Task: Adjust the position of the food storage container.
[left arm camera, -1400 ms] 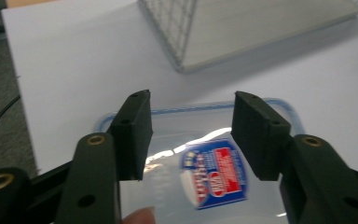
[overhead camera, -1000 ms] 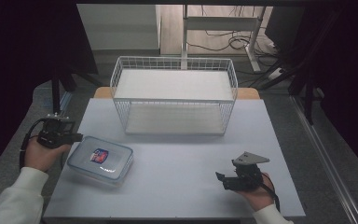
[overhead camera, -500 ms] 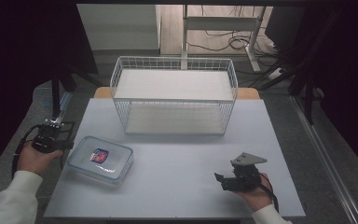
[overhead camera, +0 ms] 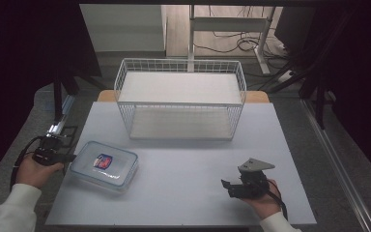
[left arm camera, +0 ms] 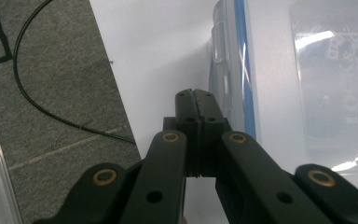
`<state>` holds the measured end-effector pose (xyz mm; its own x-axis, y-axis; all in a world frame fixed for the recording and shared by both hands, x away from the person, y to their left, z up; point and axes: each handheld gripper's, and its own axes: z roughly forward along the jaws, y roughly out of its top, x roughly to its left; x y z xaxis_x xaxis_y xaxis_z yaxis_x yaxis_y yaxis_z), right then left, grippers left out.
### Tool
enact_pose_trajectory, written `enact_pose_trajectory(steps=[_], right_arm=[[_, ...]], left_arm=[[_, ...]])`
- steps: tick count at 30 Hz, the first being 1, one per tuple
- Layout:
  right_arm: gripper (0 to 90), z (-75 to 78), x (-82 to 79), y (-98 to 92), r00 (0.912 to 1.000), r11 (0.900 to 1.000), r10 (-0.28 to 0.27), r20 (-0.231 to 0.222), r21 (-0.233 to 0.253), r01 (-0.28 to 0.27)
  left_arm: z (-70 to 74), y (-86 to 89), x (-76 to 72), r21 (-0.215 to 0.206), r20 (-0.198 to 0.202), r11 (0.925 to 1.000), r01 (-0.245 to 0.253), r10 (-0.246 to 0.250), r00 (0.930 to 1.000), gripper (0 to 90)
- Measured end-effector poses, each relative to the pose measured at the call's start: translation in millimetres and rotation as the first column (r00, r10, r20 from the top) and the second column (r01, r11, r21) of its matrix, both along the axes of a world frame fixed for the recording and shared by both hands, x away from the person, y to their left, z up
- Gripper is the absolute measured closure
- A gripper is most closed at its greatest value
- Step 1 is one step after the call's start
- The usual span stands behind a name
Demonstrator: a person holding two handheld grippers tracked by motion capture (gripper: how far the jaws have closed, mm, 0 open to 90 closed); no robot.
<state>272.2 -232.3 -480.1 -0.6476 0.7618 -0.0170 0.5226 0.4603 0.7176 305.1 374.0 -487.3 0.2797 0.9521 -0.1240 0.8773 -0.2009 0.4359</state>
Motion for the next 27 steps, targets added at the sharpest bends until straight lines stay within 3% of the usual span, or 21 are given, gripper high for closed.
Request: enact_pose_trajectory(steps=[11, 27], right_arm=[[21.2, 0.1, -0.2, 1.2, 1.0000, 1.000, 0.001, -0.002, -0.001, -0.001], [21.2, 0.5, -0.9, 3.0, 1.0000, 1.000, 0.008, -0.003, -0.003, -0.008]], left_arm=[[-0.2, -13.1, -8.1, -0.039, -0.007, 0.9987, 0.032, -0.033, 0.9994, 90.0], [1.8, -75.9, -24.4, -0.074, -0.026, 0.9911, 0.111, -0.113, 0.9933, 89.8]])
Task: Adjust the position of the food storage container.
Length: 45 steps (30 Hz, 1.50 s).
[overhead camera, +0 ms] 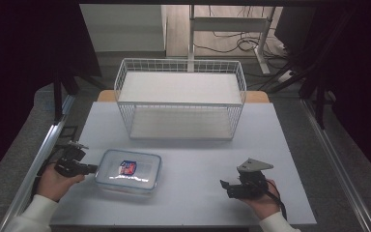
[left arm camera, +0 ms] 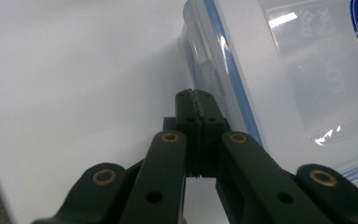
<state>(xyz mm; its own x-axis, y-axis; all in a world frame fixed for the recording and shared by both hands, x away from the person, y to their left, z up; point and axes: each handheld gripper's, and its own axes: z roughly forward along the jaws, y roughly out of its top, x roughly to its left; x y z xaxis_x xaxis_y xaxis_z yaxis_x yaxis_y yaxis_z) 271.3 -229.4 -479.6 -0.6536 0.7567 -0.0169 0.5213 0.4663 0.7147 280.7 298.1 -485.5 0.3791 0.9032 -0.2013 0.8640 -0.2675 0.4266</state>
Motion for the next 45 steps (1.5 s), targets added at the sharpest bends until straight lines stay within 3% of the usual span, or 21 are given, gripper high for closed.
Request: enact_pose_trajectory(steps=[9, 16, 22, 27, 32, 34, 35, 44, 45], right_arm=[[21.2, 0.2, -0.4, 0.5, 1.0000, 1.000, -0.002, -0.001, -0.002, 0.002], [21.2, 1.2, -0.1, -0.9, 0.9999, 1.000, -0.010, 0.003, 0.001, 0.010], [21.2, 2.4, 0.2, -2.4, 0.9997, 1.000, -0.024, 0.004, 0.009, 0.024], [21.2, 2.6, 0.4, -2.8, 0.9997, 1.000, -0.025, 0.004, 0.009, 0.025], [21.2, 2.5, 0.6, -3.6, 0.9996, 1.000, -0.026, 0.006, 0.009, 0.026], [21.2, 2.4, 0.8, -3.7, 0.9996, 1.000, -0.027, 0.005, 0.009, 0.027], [21.2, 2.4, 0.8, -3.6, 0.9997, 1.000, -0.026, 0.006, 0.009, 0.026], [21.2, 3.1, 0.6, -4.5, 0.9994, 0.999, -0.032, 0.012, 0.015, 0.032], [21.2, 3.5, 0.7, -5.3, 0.9994, 0.999, -0.034, 0.008, 0.026, 0.034]], left_arm=[[-2.8, -31.4, -4.5, -0.045, 0.000, 0.9977, 0.051, -0.051, 0.9987, 89.8], [-6.2, -48.8, -3.6, -0.101, -0.026, 0.9897, 0.102, -0.105, 0.9941, 89.8], [-6.9, -66.2, -1.7, -0.113, -0.030, 0.9839, 0.138, -0.142, 0.9894, 89.8], [-10.9, -82.2, 2.1, -0.163, -0.041, 0.9727, 0.165, -0.174, 0.9839, 89.8], [-10.4, -92.1, 5.8, -0.158, -0.036, 0.9709, 0.180, -0.188, 0.9816, 89.7], [-10.4, -98.0, 7.3, -0.165, -0.036, 0.9676, 0.191, -0.199, 0.9792, 89.8], [-10.8, -103.3, 8.7, -0.177, -0.037, 0.9620, 0.208, -0.218, 0.9753, 89.8], [-11.2, -119.3, 10.3, -0.195, -0.030, 0.9513, 0.239, -0.249, 0.9680, 89.8], [-11.7, -117.8, 11.3, -0.211, -0.024, 0.9466, 0.243, -0.254, 0.9669, 89.8]])
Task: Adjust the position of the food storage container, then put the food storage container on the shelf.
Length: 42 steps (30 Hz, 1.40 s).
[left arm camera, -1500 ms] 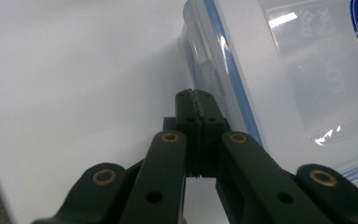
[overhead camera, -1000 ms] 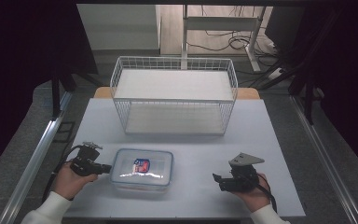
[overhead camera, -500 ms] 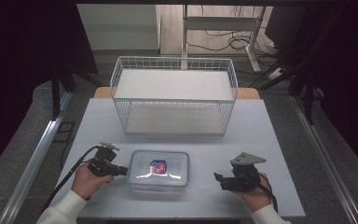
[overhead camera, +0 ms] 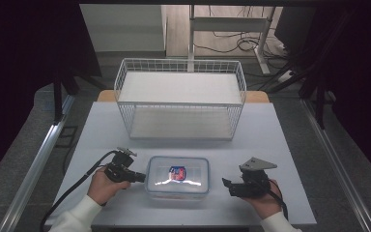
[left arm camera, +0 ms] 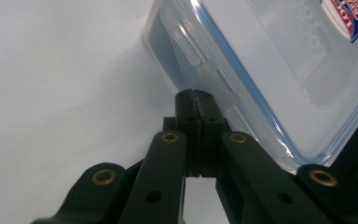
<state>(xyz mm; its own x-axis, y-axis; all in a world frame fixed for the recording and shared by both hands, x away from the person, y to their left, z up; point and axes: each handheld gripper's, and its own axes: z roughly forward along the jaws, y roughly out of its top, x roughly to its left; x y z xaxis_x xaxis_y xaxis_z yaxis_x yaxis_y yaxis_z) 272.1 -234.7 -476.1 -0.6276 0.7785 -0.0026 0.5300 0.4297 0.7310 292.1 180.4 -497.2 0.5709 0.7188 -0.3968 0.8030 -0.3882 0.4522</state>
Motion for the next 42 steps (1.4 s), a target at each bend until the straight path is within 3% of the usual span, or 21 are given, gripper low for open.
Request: enact_pose_trajectory(steps=[3, 6, 7, 8, 9, 10, 11, 12, 15, 16, 19, 25, 27, 31, 37, 42], right_arm=[[21.4, 1.0, 0.6, -2.9, 0.9999, 0.999, -0.013, 0.001, 0.033, 0.013], [21.4, 3.4, 0.1, -6.5, 0.9997, 0.998, -0.020, 0.016, 0.065, 0.019], [21.4, 4.3, -0.1, -8.3, 0.9996, 0.995, -0.018, 0.021, 0.096, 0.015], [21.4, 4.8, -0.1, -8.8, 0.9997, 0.994, -0.015, 0.021, 0.112, 0.013], [21.4, 5.4, -0.1, -9.1, 0.9997, 0.992, -0.012, 0.023, 0.127, 0.009], [21.3, 5.7, 0.1, -9.0, 0.9997, 0.990, -0.007, 0.024, 0.141, 0.003], [21.3, 5.7, 0.1, -9.0, 0.9997, 0.990, -0.007, 0.024, 0.141, 0.003], [20.9, 5.7, 0.6, -8.0, 0.9997, 0.988, 0.005, 0.023, 0.154, -0.009], [20.9, 5.0, 0.5, -6.5, 0.9997, 0.988, 0.012, 0.022, 0.154, -0.016], [20.8, 4.7, 0.5, -5.9, 0.9997, 0.988, 0.015, 0.020, 0.151, -0.018], [19.4, 3.4, 1.8, -5.7, 0.9996, 0.987, 0.020, 0.021, 0.158, -0.023], [20.1, 2.4, 1.4, -5.3, 0.9995, 0.983, 0.008, 0.029, 0.181, -0.013], [19.9, 3.2, 0.8, -4.6, 0.9996, 0.980, -0.008, 0.026, 0.200, 0.003], [19.6, 4.0, 0.6, -4.5, 0.9999, 0.979, 0.004, 0.015, 0.204, -0.007], [18.3, 3.2, 1.1, -1.5, 0.9995, 0.979, 0.025, -0.018, 0.204, -0.021], [17.3, 1.3, 3.4, 0.6, 0.9968, 0.968, 0.048, -0.063, 0.247, -0.031]], left_arm=[[2.9, 5.7, -0.9, -0.034, 0.015, 0.9992, -0.019, 0.020, 0.9997, 89.9], [15.6, 20.2, -8.9, -0.082, 0.087, 0.9951, -0.056, 0.063, 0.9942, 89.7], [19.7, 24.8, -13.4, -0.112, 0.126, 0.9909, -0.075, 0.089, 0.9881, 88.0], [19.7, 24.8, -13.4, -0.112, 0.126, 0.9909, -0.075, 0.089, 0.9881, 85.7], [23.1, 28.6, -18.8, -0.139, 0.187, 0.9861, -0.091, 0.116, 0.9755, 81.8], [23.1, 28.6, -18.8, -0.139, 0.187, 0.9861, -0.091, 0.116, 0.9755, 76.3], [23.9, 29.8, -20.6, -0.146, 0.208, 0.9835, -0.106, 0.136, 0.9686, 76.3], [24.9, 31.7, -22.9, -0.153, 0.234, 0.9806, -0.123, 0.157, 0.9594, 61.6], [25.5, 33.4, -24.0, -0.176, 0.233, 0.9767, -0.123, 0.163, 0.9586, 44.5], [25.9, 33.8, -24.7, -0.190, 0.229, 0.9740, -0.123, 0.166, 0.9592, 44.5], [26.9, 32.4, -27.6, -0.203, 0.236, 0.9698, -0.136, 0.183, 0.9545, 30.0], [25.5, 30.4, -27.8, -0.213, 0.233, 0.9686, -0.128, 0.178, 0.9562, 22.9], [26.4, 29.9, -27.4, -0.248, 0.221, 0.9605, -0.126, 0.182, 0.9580, 22.0], [25.9, 29.3, -26.5, -0.267, 0.207, 0.9547, -0.133, 0.191, 0.9596, 18.7], [24.1, 27.4, -26.3, -0.278, 0.193, 0.9530, -0.120, 0.178, 0.9649, 16.6], [18.5, 23.1, -22.7, -0.278, 0.167, 0.9538, -0.115, 0.166, 0.9719, 14.8]])
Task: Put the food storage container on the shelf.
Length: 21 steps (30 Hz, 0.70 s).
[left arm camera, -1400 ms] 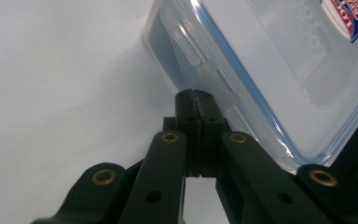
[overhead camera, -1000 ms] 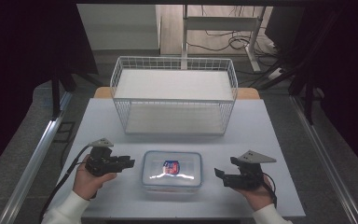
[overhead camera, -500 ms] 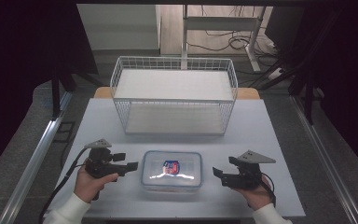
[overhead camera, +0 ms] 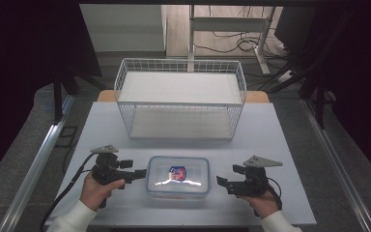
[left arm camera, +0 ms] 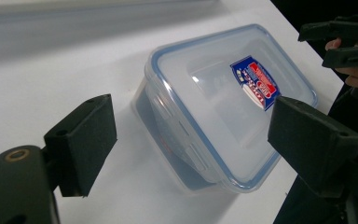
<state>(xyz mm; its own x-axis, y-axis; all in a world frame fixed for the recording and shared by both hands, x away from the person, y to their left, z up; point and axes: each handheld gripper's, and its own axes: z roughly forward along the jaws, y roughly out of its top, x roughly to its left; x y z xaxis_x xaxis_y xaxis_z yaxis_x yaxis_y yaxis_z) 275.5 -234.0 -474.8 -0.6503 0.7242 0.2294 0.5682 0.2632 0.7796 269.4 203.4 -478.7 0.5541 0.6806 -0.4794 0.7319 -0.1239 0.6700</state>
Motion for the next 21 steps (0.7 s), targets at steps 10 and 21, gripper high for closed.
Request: enact_pose_trajectory(steps=[10, 21], right_arm=[[15.1, -3.8, 1.5, 9.1, 0.9973, 0.999, 0.040, -0.062, 0.014, -0.040], [11.4, -6.0, 3.9, 16.2, 0.9932, 0.998, 0.055, -0.103, 0.035, -0.051]], left_arm=[[-21.1, -11.1, 19.0, -0.073, -0.119, 0.9967, 0.036, -0.045, 0.9919, 14.8], [-39.0, -14.7, 25.4, -0.130, -0.226, 0.9886, 0.076, -0.104, 0.9685, 15.8]])
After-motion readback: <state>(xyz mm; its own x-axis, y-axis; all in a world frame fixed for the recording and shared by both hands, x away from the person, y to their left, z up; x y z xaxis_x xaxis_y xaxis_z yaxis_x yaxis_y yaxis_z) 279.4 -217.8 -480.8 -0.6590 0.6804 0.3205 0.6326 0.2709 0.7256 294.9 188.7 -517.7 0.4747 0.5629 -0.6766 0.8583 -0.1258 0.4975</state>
